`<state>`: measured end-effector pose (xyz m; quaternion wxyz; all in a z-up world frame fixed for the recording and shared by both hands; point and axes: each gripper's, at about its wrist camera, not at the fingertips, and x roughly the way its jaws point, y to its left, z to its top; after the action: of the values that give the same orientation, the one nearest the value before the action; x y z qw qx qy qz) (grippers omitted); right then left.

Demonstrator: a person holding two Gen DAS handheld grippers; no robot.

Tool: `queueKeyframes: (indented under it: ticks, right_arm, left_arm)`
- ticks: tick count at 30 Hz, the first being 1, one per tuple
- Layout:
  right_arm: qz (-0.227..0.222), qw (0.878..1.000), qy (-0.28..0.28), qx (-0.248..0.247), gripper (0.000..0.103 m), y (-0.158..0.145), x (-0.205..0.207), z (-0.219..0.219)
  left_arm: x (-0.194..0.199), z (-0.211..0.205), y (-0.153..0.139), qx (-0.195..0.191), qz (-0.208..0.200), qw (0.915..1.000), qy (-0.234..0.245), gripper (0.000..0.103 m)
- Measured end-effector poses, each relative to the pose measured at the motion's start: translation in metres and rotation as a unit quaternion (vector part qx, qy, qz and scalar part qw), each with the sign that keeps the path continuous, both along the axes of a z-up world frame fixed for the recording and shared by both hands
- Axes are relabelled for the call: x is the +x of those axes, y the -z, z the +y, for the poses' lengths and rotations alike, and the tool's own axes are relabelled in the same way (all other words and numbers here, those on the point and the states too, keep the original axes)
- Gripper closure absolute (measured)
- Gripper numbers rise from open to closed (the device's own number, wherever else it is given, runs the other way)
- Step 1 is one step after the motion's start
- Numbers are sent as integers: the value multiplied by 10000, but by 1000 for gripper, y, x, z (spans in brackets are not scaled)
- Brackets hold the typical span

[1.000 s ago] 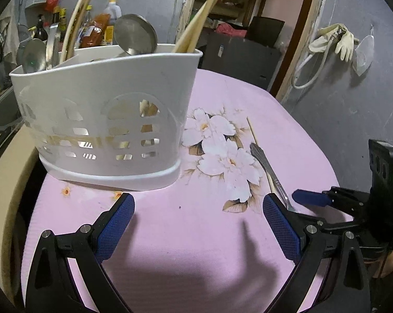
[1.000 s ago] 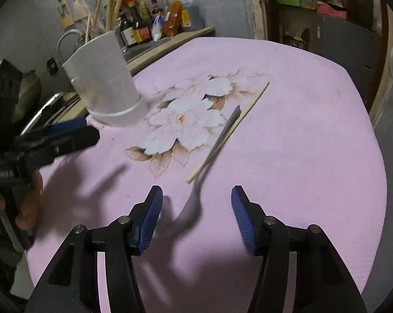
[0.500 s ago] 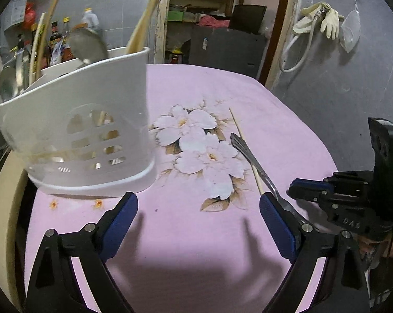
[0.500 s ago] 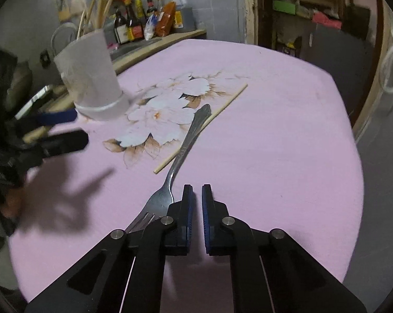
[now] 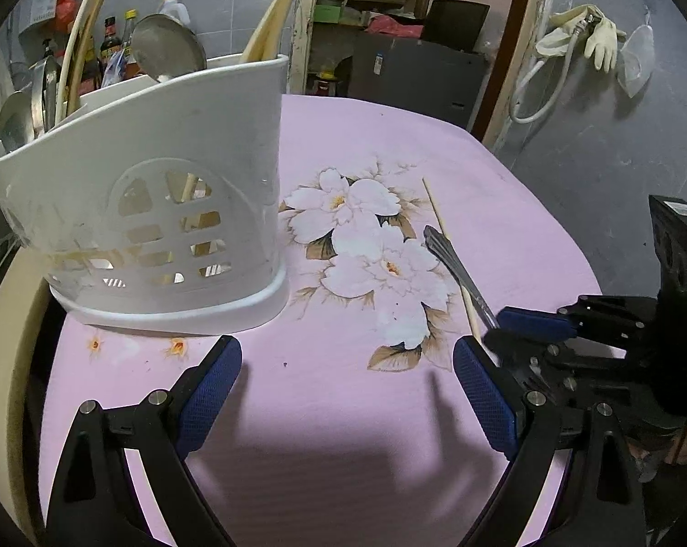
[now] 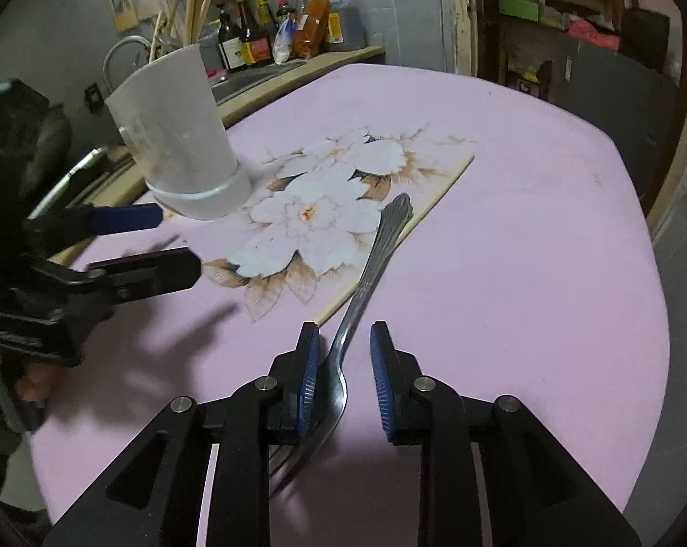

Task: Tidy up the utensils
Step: 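Grasp the steel fork with the right tool while the left tool grasps the chopstick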

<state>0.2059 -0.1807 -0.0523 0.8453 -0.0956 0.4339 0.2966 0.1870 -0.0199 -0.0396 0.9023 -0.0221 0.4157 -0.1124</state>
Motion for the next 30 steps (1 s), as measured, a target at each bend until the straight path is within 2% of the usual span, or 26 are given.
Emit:
queueKeyframes:
  ticks: [4,12,16,19,23,28,30]
  right_arm:
    - [-143,9997,102,-140,98,1,6,-5]
    - [-333,9967,729,-106,100,-4,24,-50]
    - [-463,9944,950,-5,100,-10,34,-67]
    - [-328,9938,1054,160,100,-10,45,-78]
    - [-281,9937,1059,246,100,-10,52,-85]
    - [-184,9954,908,239,100,-9,56,-87]
    - [-113,9962,840,197,99,-8,60,-86]
  left_arm:
    - [2,-5,-4,-47,-54,9999,98,14]
    - [26,-29,0,-138,173,9982,555,38]
    - [49,-46,3,-169,369,9964,745,45]
    - [65,-61,4,-114,454,9951,877,52]
    - [92,-78,9,171,543,9939,943,66]
    - [126,-90,15,147,730,9923,985,75]
    - [134,-93,16,148,793,9915,1021,84]
